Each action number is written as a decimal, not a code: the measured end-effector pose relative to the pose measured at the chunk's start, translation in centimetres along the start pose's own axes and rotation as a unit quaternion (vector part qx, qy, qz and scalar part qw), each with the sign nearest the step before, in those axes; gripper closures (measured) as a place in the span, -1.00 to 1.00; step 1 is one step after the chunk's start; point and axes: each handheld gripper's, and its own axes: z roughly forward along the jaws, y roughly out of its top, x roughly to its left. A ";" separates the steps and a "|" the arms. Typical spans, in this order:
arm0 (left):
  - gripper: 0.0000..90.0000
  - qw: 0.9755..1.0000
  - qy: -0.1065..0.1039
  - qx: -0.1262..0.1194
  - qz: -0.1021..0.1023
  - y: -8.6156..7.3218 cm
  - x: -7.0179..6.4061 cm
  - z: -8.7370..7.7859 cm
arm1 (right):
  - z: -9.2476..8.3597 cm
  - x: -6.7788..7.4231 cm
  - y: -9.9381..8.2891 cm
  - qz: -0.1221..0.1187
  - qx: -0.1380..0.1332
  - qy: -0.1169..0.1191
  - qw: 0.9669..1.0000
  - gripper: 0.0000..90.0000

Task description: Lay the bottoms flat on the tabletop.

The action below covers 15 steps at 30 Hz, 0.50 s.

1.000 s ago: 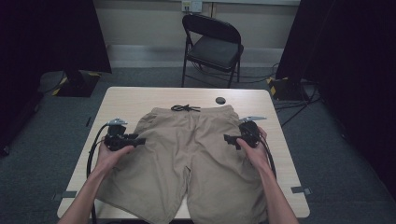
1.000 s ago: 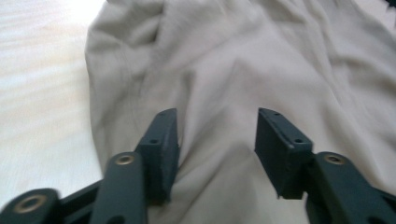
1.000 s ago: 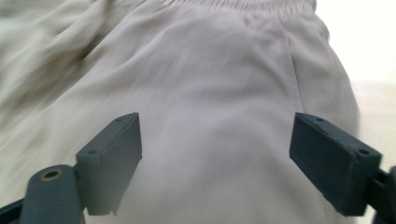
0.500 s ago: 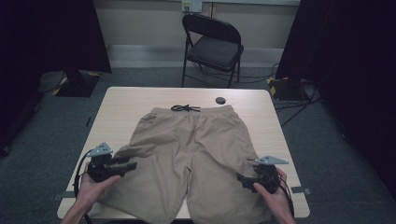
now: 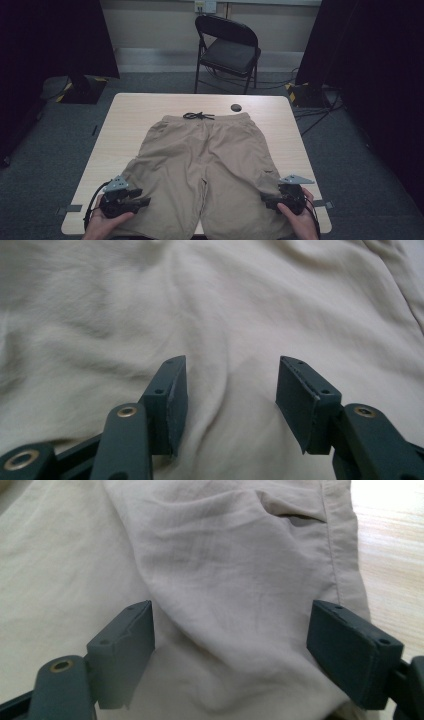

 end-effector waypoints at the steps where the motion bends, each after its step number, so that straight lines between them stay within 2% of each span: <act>1: 0.02 1.000 -0.002 0.001 0.003 -0.1 -0.3 -0.1 | -0.1 0.1 -0.2 -0.009 0.001 -0.006 1.000 -0.58; 5: 0.02 1.000 -0.017 0.009 0.011 -0.8 -1.5 -0.5 | -0.6 0.5 -0.9 -0.043 0.012 -0.027 0.999 -0.59; 10: 0.08 0.999 -0.034 0.027 0.013 -1.1 -1.4 -1.3 | -1.3 0.3 -1.9 -0.044 0.004 -0.029 0.999 -0.59; 13: 0.10 0.999 -0.046 0.027 -0.003 -1.2 -0.9 -1.6 | -1.8 0.1 -2.4 -0.041 0.001 -0.030 0.999 -0.59; 15: -0.02 0.999 -0.042 0.017 -0.018 -1.3 -0.6 -1.9 | -2.1 -0.1 -2.5 -0.036 0.006 -0.032 0.999 -0.59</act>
